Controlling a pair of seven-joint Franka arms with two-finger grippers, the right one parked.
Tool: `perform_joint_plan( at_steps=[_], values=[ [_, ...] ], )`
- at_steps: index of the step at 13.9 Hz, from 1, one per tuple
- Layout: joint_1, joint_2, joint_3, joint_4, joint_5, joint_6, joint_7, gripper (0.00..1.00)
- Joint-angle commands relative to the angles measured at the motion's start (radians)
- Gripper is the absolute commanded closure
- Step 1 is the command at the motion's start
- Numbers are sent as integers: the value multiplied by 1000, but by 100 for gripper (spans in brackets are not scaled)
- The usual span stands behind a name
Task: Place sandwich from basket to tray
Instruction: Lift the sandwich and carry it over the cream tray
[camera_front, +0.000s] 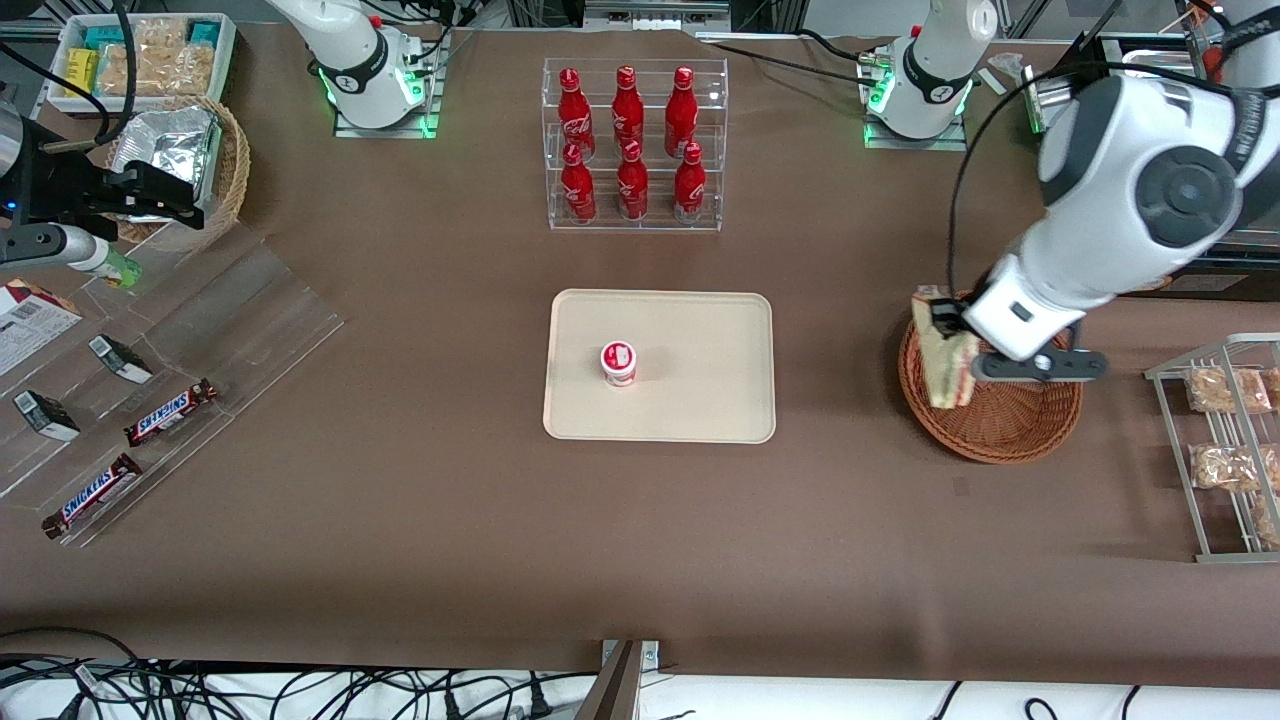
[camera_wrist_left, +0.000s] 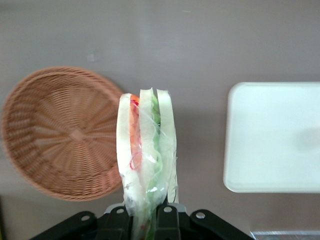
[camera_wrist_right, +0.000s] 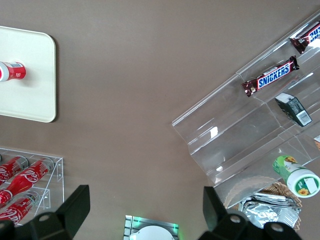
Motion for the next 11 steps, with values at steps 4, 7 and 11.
perform_joint_plan(
  at_steps=[4,7,11],
  values=[
    [1,7,-165,7,-55,1,-31,100],
    [-64,53,-177,-11,-33,78,-138,100],
    [-152,124,-179,-85,63,247,-298,100]
  ],
)
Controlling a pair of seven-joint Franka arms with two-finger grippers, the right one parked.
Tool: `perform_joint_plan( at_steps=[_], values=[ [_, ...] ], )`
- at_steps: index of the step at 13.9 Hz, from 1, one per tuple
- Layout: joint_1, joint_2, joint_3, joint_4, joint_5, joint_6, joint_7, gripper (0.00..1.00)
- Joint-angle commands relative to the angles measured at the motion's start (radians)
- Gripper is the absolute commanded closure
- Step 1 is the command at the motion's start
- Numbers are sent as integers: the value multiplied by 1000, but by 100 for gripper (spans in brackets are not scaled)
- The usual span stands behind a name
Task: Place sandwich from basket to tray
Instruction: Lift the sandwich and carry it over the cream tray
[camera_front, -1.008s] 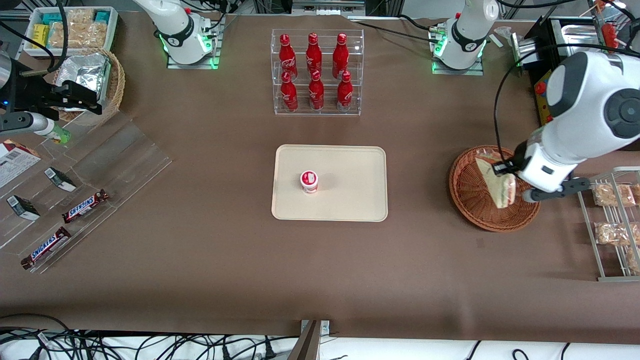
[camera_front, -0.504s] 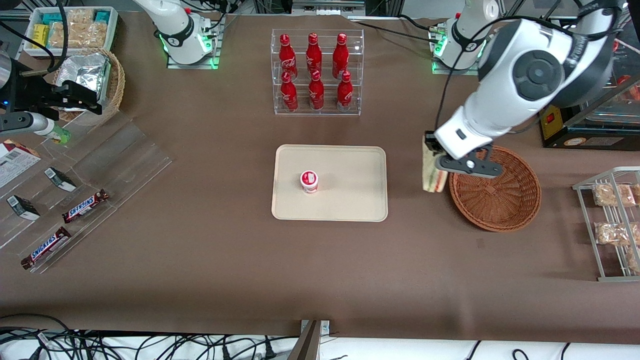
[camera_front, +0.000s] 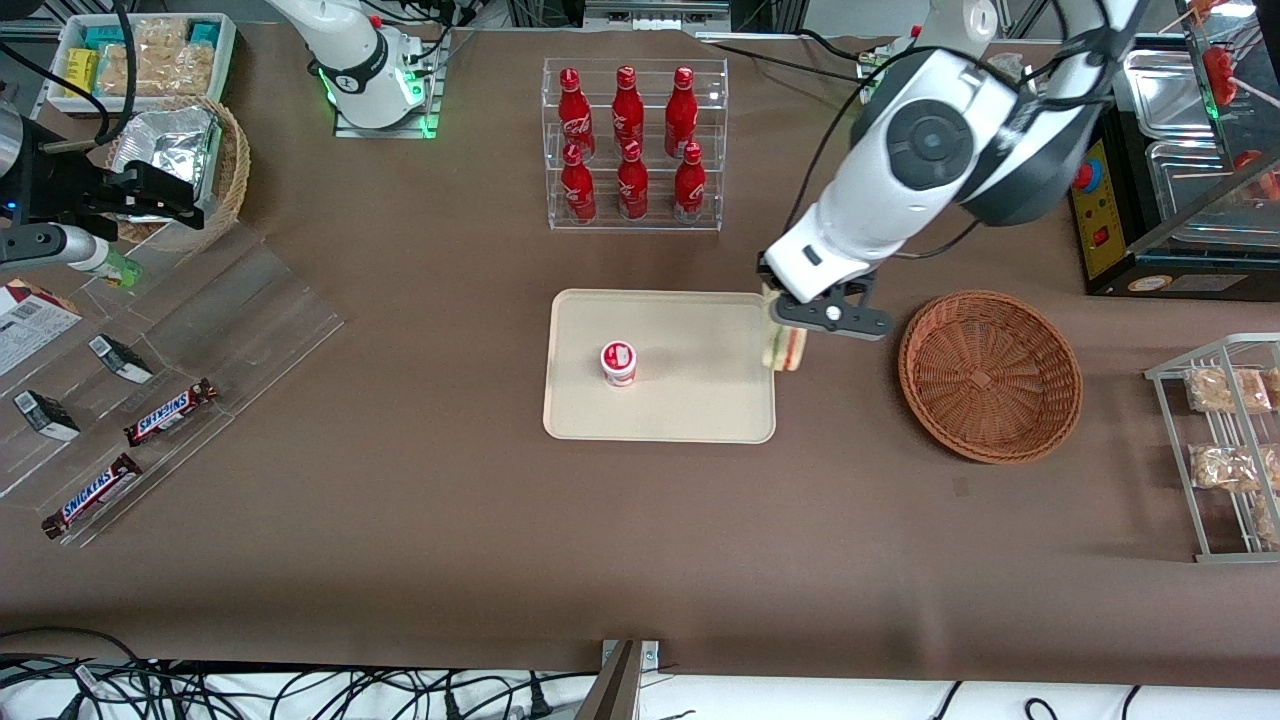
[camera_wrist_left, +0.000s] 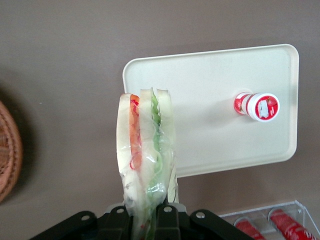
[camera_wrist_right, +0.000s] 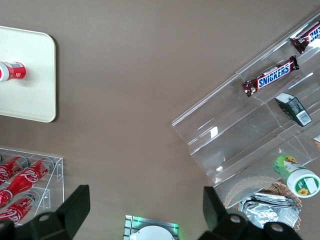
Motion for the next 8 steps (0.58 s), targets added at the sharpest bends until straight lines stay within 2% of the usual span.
perform_joint_plan(
  at_steps=[1,5,8],
  values=[
    [-57,73,-2,-20,97,77,-116,100],
    [-121,195,-2,-20,251,149,-291,100],
    [-141,255,0,-19,315,202,-313,100]
  ],
)
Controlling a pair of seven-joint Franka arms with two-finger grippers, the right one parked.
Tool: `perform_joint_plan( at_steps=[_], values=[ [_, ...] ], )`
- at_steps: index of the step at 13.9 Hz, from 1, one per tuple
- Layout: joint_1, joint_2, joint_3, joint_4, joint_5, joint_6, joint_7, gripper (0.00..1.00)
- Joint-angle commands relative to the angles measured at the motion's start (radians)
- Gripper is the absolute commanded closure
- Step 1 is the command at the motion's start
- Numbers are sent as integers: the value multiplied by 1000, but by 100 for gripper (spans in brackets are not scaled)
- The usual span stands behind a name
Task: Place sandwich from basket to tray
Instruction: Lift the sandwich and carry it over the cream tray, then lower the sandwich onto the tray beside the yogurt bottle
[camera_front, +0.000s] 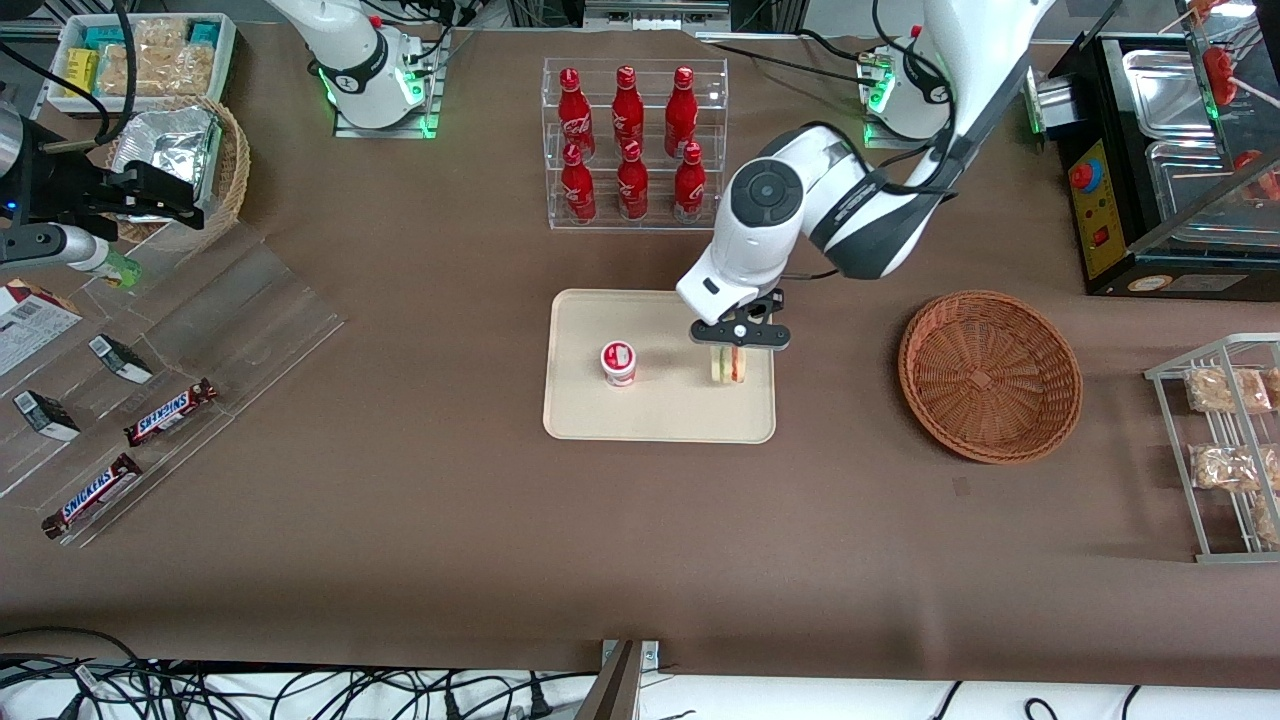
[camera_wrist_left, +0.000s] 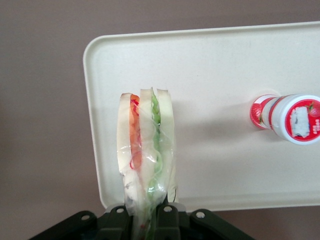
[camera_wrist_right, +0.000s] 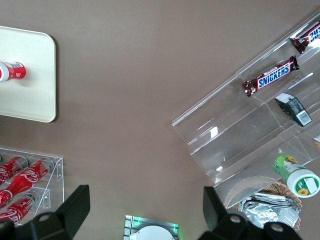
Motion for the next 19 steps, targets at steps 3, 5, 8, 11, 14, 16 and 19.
perform_joint_plan(
  at_steps=[3,5,8,11,14,16,19],
  values=[
    [-32,88,3,23,126,47,-71,100],
    [-36,125,4,28,207,58,-126,100],
    [-38,148,4,26,221,74,-145,100],
    [-36,150,4,26,221,72,-143,100],
    [-36,147,4,29,210,63,-180,74],
    [-38,144,6,29,219,63,-238,66],
    [-36,138,4,29,219,63,-240,41]
  ],
)
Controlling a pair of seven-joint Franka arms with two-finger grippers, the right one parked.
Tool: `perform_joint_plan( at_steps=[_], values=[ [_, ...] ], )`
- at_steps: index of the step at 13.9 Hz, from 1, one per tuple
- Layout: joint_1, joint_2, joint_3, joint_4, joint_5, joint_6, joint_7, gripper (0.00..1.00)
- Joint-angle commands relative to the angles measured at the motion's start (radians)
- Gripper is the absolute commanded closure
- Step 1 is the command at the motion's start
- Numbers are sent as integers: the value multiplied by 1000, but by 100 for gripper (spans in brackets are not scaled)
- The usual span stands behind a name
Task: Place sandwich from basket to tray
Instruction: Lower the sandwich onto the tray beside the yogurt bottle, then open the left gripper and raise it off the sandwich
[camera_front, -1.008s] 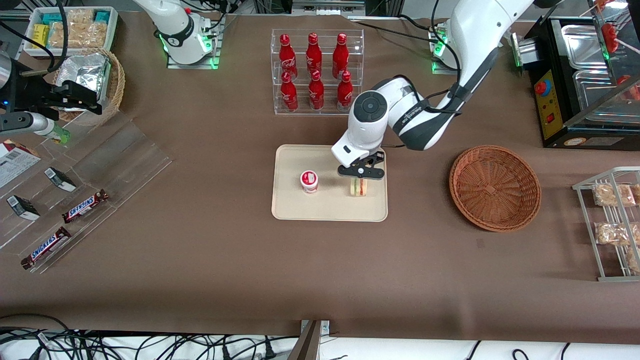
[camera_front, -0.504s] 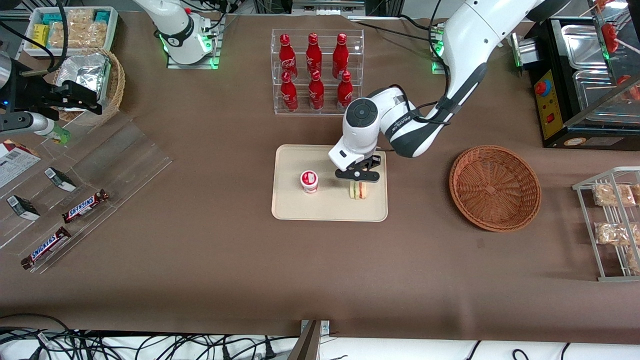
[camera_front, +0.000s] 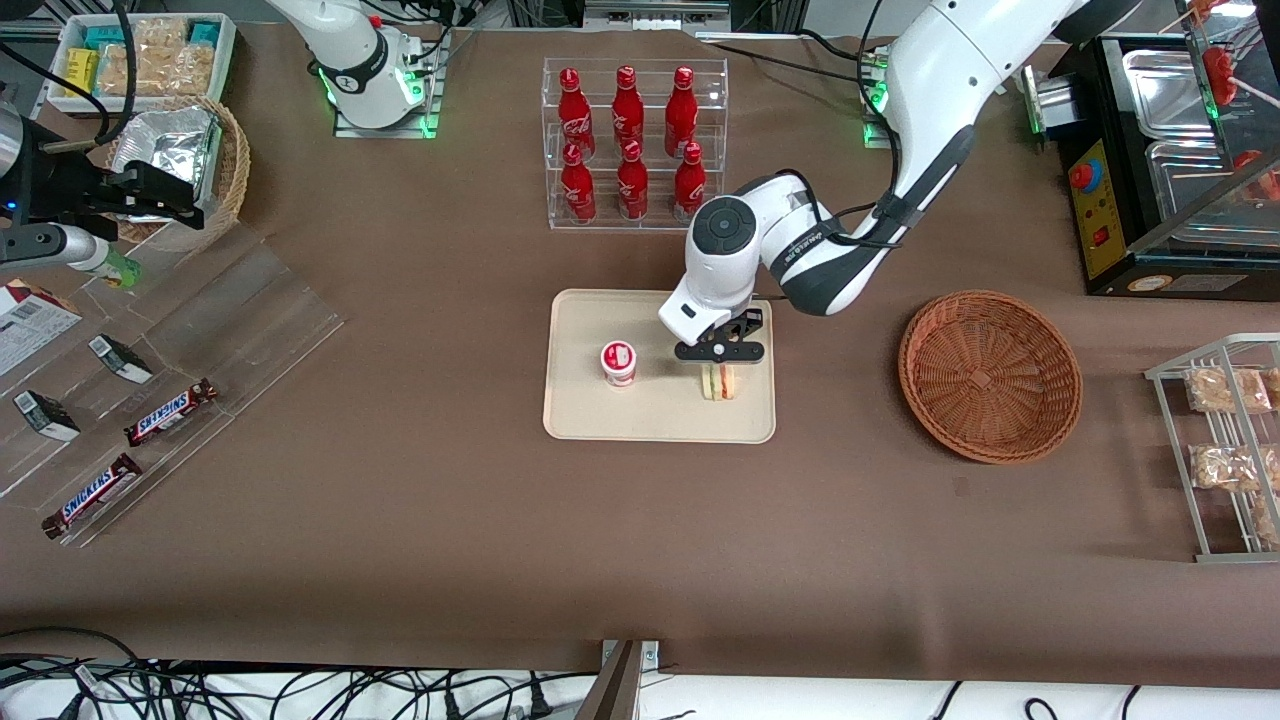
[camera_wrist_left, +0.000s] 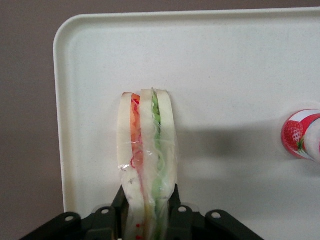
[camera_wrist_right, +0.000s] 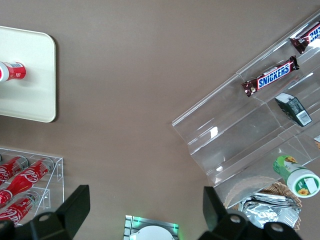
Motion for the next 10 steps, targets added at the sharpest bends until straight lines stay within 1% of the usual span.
perform_joint_plan(
  at_steps=[1,2,3,4,5,7,9,10],
  values=[
    [-9,-10,1,15,26,-16,-28,33],
    [-7,-11,1,17,26,-17,-28,27],
    [-6,-17,-2,20,26,-28,-28,16],
    [-7,-26,-5,24,20,-57,-28,2],
    [-6,-37,-7,46,14,-97,-28,0],
    [5,-56,-22,98,-3,-184,-28,0],
    [17,-83,-27,170,-64,-262,-28,0],
    [42,-111,-27,190,-72,-302,-28,0]
  ],
)
